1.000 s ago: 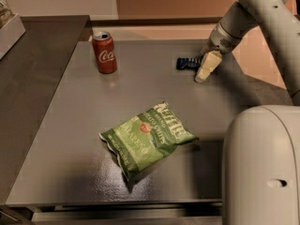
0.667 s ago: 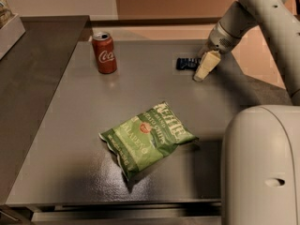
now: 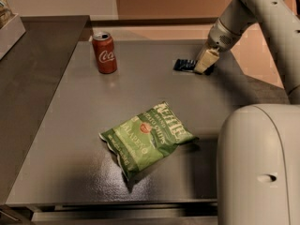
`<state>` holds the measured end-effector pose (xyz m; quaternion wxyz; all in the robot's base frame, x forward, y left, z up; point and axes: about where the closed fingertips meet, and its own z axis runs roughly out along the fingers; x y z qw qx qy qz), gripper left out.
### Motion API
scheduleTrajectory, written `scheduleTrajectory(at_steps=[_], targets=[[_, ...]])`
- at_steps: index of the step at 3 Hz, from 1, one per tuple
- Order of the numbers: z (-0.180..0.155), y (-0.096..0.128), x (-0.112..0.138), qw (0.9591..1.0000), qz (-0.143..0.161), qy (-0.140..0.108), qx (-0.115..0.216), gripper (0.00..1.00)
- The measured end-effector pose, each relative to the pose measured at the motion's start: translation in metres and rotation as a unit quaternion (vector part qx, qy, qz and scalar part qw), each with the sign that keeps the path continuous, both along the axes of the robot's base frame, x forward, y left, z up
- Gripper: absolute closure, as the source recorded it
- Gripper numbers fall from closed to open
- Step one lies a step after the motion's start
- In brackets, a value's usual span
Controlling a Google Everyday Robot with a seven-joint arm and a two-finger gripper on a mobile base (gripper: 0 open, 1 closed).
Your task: Move rxbar blueberry near green jalapeno chip bag
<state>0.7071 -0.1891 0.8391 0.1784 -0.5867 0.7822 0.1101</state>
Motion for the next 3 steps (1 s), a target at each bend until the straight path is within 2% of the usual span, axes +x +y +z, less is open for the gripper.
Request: scheduleTrajectory(at_steps=[1, 3], targets=[[0.025, 0.005, -0.011, 0.9996, 0.006, -0.011, 0.025, 1.00], [0.073, 0.019, -0.056, 0.9974, 0.033, -0.023, 0.060, 1.00]])
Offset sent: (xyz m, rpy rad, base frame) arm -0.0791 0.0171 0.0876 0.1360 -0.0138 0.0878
